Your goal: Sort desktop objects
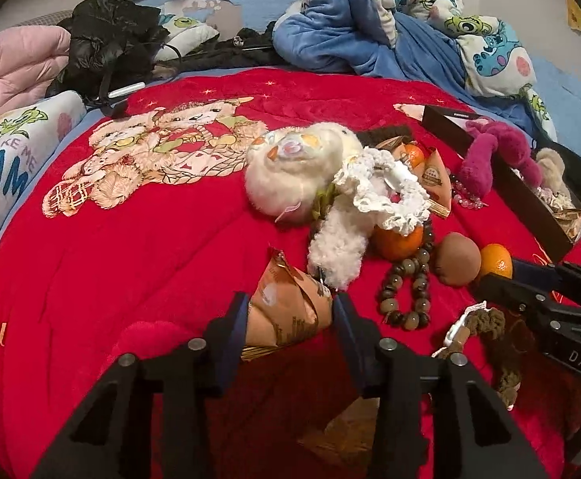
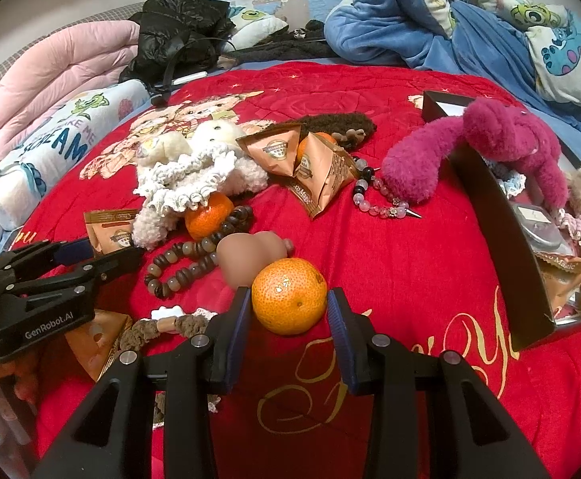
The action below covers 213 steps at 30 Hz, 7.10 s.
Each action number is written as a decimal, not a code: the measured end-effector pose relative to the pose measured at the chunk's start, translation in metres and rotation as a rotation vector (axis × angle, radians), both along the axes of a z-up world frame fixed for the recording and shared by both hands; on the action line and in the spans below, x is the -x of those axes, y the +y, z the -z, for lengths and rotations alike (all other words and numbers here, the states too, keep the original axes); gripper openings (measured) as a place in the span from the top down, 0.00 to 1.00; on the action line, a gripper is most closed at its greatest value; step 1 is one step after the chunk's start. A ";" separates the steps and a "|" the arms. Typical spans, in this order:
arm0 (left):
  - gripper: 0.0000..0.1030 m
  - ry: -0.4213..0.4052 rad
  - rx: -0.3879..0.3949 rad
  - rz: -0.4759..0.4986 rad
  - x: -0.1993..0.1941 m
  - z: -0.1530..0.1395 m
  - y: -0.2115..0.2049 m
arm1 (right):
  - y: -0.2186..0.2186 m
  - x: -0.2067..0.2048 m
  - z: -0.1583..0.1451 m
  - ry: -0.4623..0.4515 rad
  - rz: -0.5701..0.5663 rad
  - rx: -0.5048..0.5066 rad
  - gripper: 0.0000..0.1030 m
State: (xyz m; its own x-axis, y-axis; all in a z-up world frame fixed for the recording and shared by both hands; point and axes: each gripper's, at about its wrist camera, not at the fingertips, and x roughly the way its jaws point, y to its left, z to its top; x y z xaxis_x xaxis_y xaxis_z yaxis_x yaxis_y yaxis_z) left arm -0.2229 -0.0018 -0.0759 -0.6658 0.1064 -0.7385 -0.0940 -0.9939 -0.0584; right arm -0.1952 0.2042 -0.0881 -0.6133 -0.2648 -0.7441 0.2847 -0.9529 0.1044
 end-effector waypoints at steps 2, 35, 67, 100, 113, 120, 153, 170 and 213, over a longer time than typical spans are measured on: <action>0.60 0.000 -0.005 0.000 -0.001 0.000 -0.001 | 0.001 0.000 0.000 -0.002 0.000 0.003 0.64; 0.64 0.112 -0.046 0.106 -0.049 -0.054 0.070 | 0.028 -0.040 -0.034 0.054 0.050 0.033 0.66; 0.64 0.119 -0.144 0.439 -0.087 -0.049 0.314 | 0.246 -0.140 -0.055 0.179 0.472 0.164 0.66; 0.64 0.207 -0.064 0.416 0.042 -0.061 0.327 | 0.263 -0.021 -0.057 0.231 0.487 0.149 0.66; 0.64 0.175 -0.093 0.376 0.068 -0.041 0.324 | 0.255 0.016 -0.040 0.235 0.459 0.096 0.66; 0.64 0.182 -0.084 0.385 0.067 -0.036 0.327 | 0.251 0.013 -0.036 0.264 0.443 0.092 0.66; 0.27 0.221 -0.173 0.319 0.069 -0.025 0.301 | 0.261 -0.005 -0.028 0.351 0.470 0.138 0.19; 0.00 0.293 -0.071 0.347 0.040 -0.036 0.311 | 0.255 -0.029 -0.041 0.452 0.492 0.135 0.00; 0.00 0.312 0.011 -0.058 -0.072 -0.080 0.009 | -0.001 -0.039 -0.073 0.369 0.046 0.280 0.00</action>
State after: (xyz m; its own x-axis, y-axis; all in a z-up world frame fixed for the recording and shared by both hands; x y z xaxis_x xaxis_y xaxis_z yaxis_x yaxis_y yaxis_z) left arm -0.1508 0.0076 0.0045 -0.8650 0.0549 -0.4988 -0.0490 -0.9985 -0.0249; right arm -0.1562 0.2037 -0.0150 -0.8394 -0.3908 -0.3778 0.3095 -0.9150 0.2590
